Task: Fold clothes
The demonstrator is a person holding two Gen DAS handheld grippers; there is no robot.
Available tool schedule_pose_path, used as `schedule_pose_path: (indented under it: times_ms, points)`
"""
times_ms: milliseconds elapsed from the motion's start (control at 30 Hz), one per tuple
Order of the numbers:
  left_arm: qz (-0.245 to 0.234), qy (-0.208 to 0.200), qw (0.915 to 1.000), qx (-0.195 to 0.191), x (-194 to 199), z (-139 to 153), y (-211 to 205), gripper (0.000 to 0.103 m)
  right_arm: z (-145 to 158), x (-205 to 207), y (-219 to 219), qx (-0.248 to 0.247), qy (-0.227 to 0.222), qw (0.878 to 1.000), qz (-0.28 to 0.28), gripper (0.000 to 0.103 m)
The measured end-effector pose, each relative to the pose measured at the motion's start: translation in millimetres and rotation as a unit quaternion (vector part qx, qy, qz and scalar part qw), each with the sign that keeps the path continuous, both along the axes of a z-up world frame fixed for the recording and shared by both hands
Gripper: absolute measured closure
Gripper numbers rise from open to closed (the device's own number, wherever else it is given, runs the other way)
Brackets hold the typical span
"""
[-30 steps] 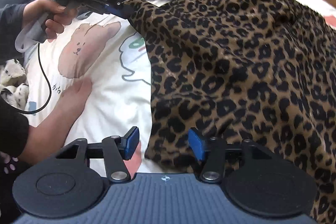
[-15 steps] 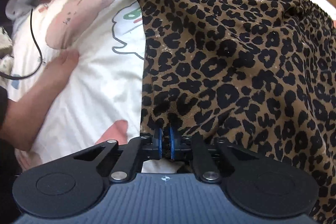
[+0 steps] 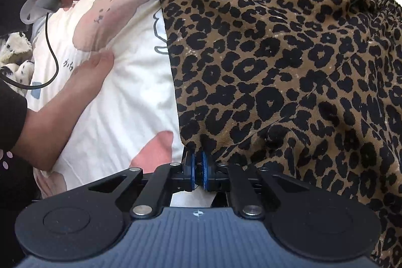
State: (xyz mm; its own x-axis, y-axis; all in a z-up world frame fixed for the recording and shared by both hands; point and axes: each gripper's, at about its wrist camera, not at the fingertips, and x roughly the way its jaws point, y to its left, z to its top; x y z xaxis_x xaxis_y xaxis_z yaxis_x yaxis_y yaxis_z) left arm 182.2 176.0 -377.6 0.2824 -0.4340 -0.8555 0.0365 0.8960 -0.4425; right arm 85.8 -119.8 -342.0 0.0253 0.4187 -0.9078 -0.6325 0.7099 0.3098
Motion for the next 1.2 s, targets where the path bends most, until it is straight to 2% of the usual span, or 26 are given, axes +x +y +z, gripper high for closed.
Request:
schedule_pose_path:
  times_ms: [167, 200, 233, 267, 367, 433, 533, 667, 867, 1200]
  points:
    - [-0.024, 0.018, 0.9993, 0.023, -5.7, -6.4, -5.6, 0.102, 14.3, 11.0, -26.5, 0.065, 0.057, 0.996, -0.036, 0.088]
    - [-0.026, 0.022, 0.9991, 0.027, -6.4, -5.5, -5.6, 0.101, 19.3, 12.6, -33.2, 0.072, 0.054, 0.995, -0.045, 0.078]
    - [-0.028, 0.023, 0.9988, 0.033, -7.1, -4.2, -5.5, 0.101, 24.6, 14.0, -40.4, 0.076, 0.046, 0.995, -0.054, 0.063]
    - [-0.031, 0.02, 0.9985, 0.04, -8.1, -0.8, -4.7, 0.098, 29.4, 16.1, -47.4, 0.078, 0.039, 0.994, -0.064, 0.061]
    - [-0.034, 0.0, 0.9977, 0.059, -11.3, 14.9, -0.2, 0.091, 41.5, 26.6, -71.8, 0.079, 0.018, 0.991, -0.107, 0.061]
    - [-0.036, -0.017, 0.997, 0.066, -10.3, 27.1, 2.4, 0.08, 48.2, 33.4, -90.6, 0.074, 0.006, 0.988, -0.137, 0.061]
    - [-0.051, -0.049, 0.9947, 0.075, -2.6, 44.1, -7.1, 0.072, 56.2, 45.0, -118.0, 0.057, -0.022, 0.984, -0.168, 0.061]
    - [-0.073, -0.072, 0.9927, 0.063, 15.1, 50.4, -33.5, 0.071, 62.8, 63.2, -153.3, 0.044, -0.062, 0.973, -0.216, 0.061]
    - [-0.129, -0.11, 0.9839, 0.057, 42.4, 53.3, -84.8, 0.068, 65.9, 98.3, -201.3, 0.028, -0.115, 0.954, -0.277, 0.061]
    - [-0.157, -0.162, 0.9725, 0.057, 109.8, 45.7, -153.6, 0.065, 48.9, 169.7, -240.6, -0.014, -0.172, 0.925, -0.339, 0.061]
